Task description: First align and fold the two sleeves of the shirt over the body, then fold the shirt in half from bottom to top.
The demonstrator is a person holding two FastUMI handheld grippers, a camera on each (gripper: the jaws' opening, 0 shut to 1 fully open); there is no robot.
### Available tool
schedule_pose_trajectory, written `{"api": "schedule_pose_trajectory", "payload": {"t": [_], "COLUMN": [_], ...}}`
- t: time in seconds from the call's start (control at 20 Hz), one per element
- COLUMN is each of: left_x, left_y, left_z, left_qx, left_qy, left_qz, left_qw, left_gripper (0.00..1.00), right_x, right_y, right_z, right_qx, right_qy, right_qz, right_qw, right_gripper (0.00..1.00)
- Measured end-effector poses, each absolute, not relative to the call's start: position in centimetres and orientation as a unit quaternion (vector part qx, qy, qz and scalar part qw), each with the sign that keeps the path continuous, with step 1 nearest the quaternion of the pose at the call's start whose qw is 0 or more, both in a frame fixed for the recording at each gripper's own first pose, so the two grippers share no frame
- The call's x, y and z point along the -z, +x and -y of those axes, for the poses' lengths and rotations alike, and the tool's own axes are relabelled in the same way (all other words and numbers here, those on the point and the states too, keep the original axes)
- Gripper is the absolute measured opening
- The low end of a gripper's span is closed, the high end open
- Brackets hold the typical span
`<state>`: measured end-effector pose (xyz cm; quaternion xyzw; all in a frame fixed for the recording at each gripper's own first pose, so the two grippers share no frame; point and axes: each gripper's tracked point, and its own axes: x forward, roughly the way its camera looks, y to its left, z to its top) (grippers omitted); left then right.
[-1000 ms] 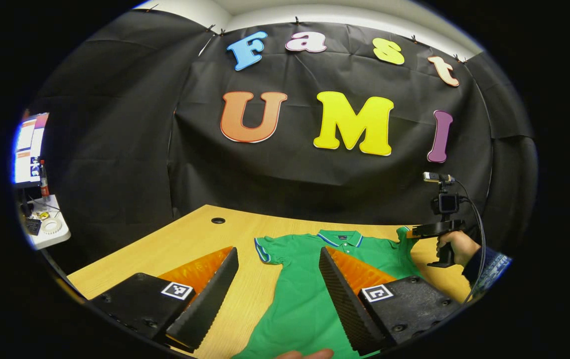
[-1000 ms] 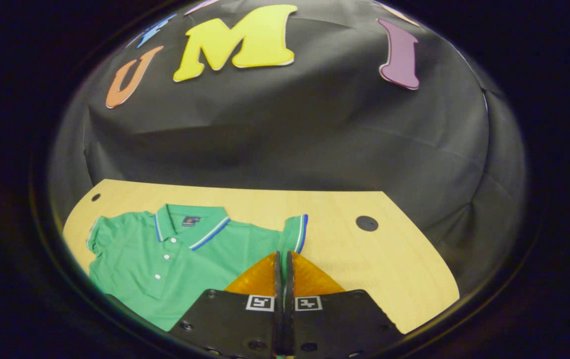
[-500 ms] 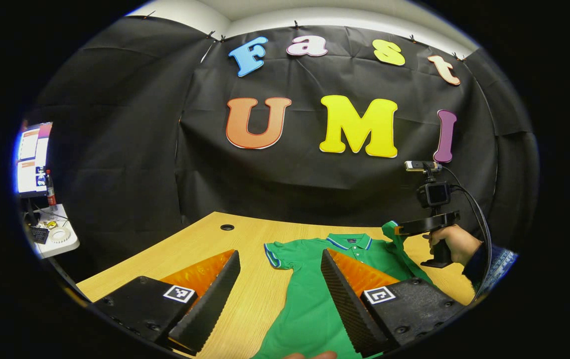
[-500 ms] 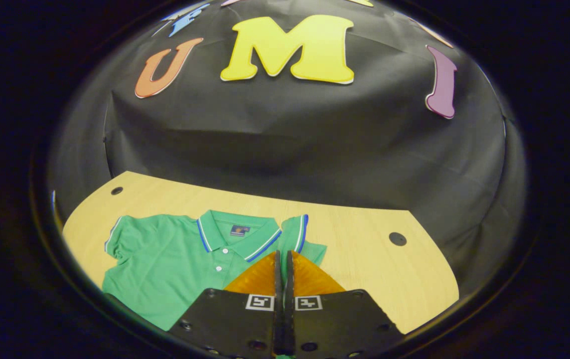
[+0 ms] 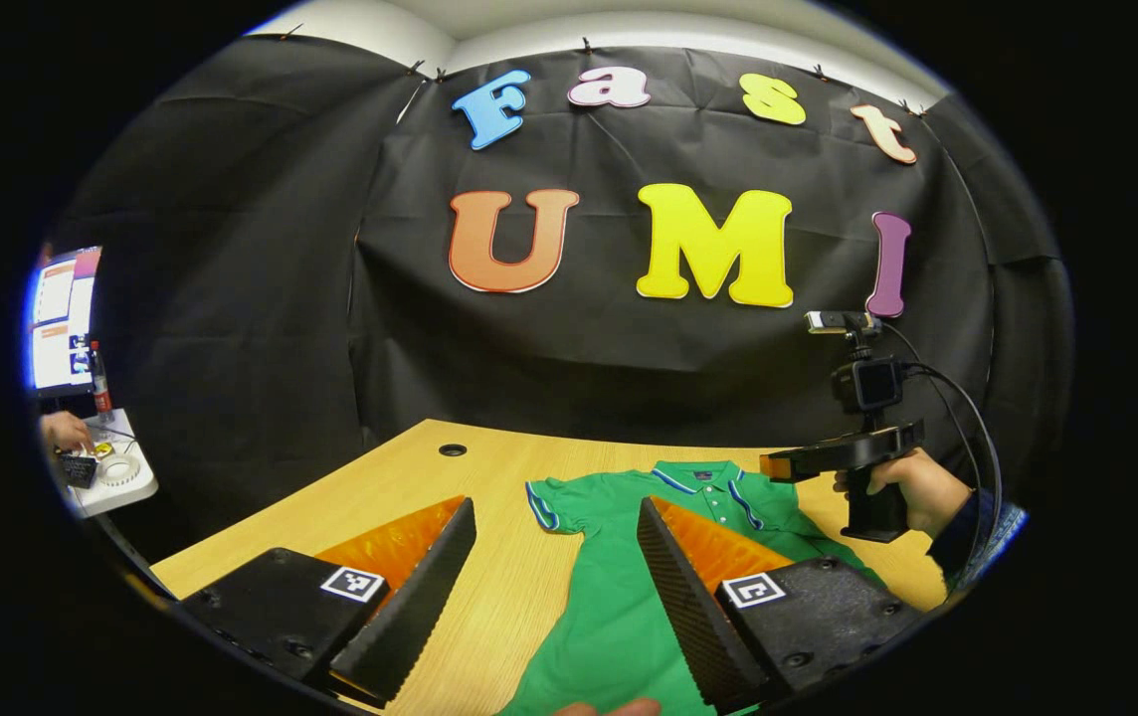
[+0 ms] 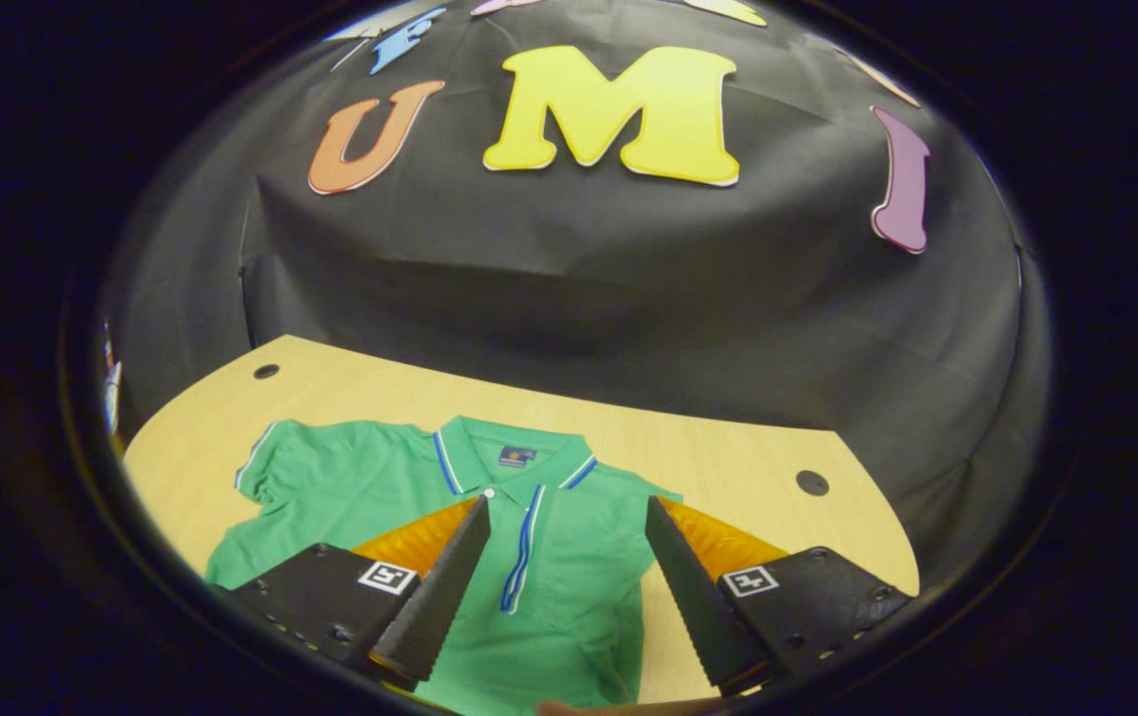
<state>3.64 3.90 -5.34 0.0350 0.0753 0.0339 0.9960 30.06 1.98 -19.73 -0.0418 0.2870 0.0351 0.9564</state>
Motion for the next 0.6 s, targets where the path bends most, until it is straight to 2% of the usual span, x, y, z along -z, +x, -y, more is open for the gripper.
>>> {"api": "schedule_pose_trajectory", "payload": {"t": [0.4, 0.6], "left_x": [6.9, 6.6], "left_y": [4.1, 4.0], "left_z": [-3.2, -4.7], "left_qx": [-0.032, -0.059], "left_qy": [0.036, 0.034], "left_qz": [-0.093, -0.092], "left_qw": [0.994, 0.993], "left_gripper": [1.00, 1.00], "right_x": [12.7, 10.2], "right_y": [22.1, 17.0], "right_z": [-0.8, -0.9], "right_qx": [-0.033, -0.071], "right_qy": [-0.019, -0.017], "right_qz": [-0.207, -0.171], "right_qw": [0.978, 0.983], "right_gripper": [0.96, 0.95]}}
